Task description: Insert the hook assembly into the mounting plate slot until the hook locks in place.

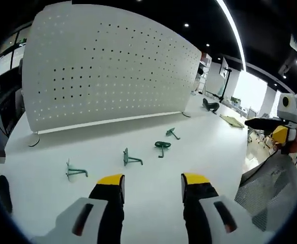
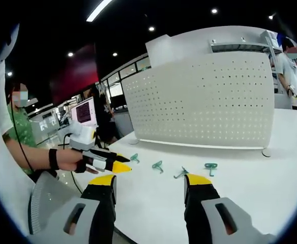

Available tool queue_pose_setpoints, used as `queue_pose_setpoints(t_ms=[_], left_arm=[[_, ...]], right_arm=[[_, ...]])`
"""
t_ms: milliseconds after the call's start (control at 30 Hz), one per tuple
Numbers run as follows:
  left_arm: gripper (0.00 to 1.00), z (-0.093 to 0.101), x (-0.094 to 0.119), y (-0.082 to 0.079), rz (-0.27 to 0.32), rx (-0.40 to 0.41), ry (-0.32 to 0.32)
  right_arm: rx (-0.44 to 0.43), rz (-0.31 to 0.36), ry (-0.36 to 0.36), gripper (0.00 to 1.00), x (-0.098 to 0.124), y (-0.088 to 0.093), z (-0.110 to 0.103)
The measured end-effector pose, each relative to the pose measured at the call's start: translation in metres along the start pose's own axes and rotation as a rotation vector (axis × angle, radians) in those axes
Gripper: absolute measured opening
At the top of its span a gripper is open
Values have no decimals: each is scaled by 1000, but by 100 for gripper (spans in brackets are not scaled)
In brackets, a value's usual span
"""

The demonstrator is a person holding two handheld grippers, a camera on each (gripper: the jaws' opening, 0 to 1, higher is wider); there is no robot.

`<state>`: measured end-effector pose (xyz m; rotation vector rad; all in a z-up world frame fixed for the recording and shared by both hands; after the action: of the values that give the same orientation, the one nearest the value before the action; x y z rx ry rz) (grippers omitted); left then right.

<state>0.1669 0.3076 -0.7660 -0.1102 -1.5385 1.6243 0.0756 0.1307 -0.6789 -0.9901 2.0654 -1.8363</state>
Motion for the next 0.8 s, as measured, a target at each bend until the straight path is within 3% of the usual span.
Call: queue_pose_setpoints(t_ms=[600,800], left_arm=[[41,-12,-20,10,-65,55,-34],[41,-12,-27,6,-74,19,-21]], right_arm=[[-7,-14,-1,54,-3,3,2],[-4,-22,-3,54,-3,2,4]])
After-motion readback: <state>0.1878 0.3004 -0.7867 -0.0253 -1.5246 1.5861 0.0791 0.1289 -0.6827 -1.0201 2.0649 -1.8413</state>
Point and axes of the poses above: the point that each gripper's makers call its tool centre point, and the gripper's own axes: x roughly backward along the fingers, z roughly to its right, y roughly out of its underside, the point moved 2 cm from there along x, roughly backward along the fingers
